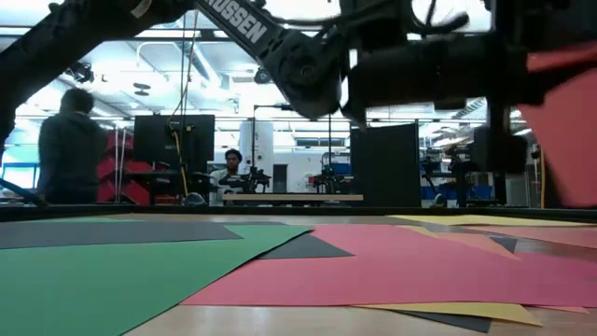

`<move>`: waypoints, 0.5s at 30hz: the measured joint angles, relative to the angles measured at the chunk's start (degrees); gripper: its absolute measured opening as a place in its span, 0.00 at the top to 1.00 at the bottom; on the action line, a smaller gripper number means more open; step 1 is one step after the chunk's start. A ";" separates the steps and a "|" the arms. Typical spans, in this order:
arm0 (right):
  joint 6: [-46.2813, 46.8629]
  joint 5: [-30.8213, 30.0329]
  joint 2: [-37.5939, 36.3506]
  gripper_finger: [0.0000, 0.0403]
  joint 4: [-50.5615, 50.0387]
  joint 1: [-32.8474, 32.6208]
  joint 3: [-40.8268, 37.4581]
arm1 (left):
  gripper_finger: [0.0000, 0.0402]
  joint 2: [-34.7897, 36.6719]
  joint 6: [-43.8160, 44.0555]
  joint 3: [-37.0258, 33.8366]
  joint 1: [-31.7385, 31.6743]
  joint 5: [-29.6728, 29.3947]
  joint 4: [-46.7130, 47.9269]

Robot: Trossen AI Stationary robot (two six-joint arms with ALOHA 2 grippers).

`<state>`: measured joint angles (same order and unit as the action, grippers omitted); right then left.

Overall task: Organize paper
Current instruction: Stack the orange colored paper on top of the orange colored paper

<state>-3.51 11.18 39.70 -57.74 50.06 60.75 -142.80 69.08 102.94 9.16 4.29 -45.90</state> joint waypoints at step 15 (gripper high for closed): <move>-1.73 1.03 -0.78 0.89 -0.30 0.00 0.00 | 1.00 -0.20 6.01 0.02 3.41 -12.41 15.34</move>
<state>-5.24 12.21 38.93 -58.04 50.06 60.75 -143.00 75.09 102.96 12.58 -8.12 -30.55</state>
